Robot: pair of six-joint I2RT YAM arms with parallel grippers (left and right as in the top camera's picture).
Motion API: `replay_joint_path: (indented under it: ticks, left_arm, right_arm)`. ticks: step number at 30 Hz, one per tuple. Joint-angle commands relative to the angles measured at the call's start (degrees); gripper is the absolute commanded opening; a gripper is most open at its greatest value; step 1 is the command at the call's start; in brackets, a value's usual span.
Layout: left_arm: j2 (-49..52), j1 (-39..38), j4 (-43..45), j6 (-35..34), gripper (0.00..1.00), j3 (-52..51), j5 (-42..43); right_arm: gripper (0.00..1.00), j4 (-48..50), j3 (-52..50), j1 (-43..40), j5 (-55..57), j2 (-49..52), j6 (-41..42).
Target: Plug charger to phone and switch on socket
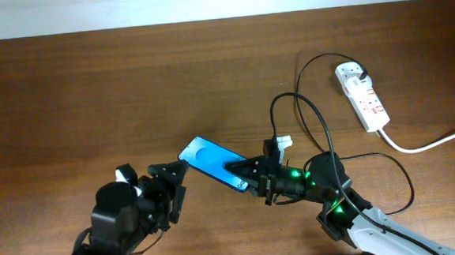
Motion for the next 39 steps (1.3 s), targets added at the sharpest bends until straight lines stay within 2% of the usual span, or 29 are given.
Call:
replay_joint_path:
  ticks: [1,4,6,11,14,17,21,23,26,28,30,33,37,39]
  left_arm:
    - [4.63,-0.13,3.67,-0.55,0.69,-0.72,2.14]
    - [9.62,-0.13,9.25,-0.55,0.62,-0.72,4.22]
    - [12.11,-0.17,13.33,-0.52,0.61,-0.72,5.44]
    - [17.51,-2.97,18.58,-0.87,0.53,-0.72,5.49]
    - [19.78,-4.48,22.47,-1.38,0.38,-0.72,5.49]
    - [20.02,-4.48,23.47,-1.38,0.20,-0.72,5.20]
    - [20.02,-4.48,23.52,-1.40,0.08,-0.72,4.76]
    - [20.02,-4.48,23.52,-4.00,0.01,-0.72,4.39]
    - [20.02,-4.48,23.54,-6.51,0.00,-0.72,3.30]
    - [20.02,-4.48,23.56,-6.49,0.00,-0.72,3.06]
    - [20.00,-4.48,23.43,-4.61,0.00,-0.72,0.48]
    - [20.00,-3.91,23.30,-3.43,0.00,-0.72,-1.29]
    - [20.00,-0.66,23.32,2.29,0.00,-0.70,-0.70]
    - [20.00,1.42,23.30,7.04,0.00,-0.70,0.87]
  right_arm:
    - [0.04,1.01,0.87,-0.15,0.42,-0.59,0.50]
    - [0.04,0.79,0.87,-0.15,0.85,-0.59,0.50]
    - [0.04,0.81,0.87,-0.15,1.90,-0.59,0.50]
    - [0.04,0.79,0.87,-0.15,3.02,-0.52,0.46]
    - [0.04,0.76,0.87,-0.15,3.17,-0.26,0.44]
    - [0.04,0.76,0.87,-0.15,3.17,-0.26,0.24]
    - [0.04,-1.33,0.87,-0.15,3.37,-0.26,0.02]
    - [0.04,-3.69,0.87,-0.15,3.39,-0.26,0.02]
    - [0.06,-4.35,0.87,-0.15,3.41,-0.26,0.02]
    - [0.17,-4.35,0.87,-0.15,3.41,-0.26,0.02]
    - [0.36,-4.37,0.87,-0.15,3.17,-0.26,0.02]
    - [0.57,-4.35,0.87,-0.15,2.86,-0.26,0.02]
    - [0.71,-4.39,0.87,-0.15,1.66,-0.26,-0.46]
    - [0.79,-4.42,0.87,-0.22,1.68,-0.26,-4.31]
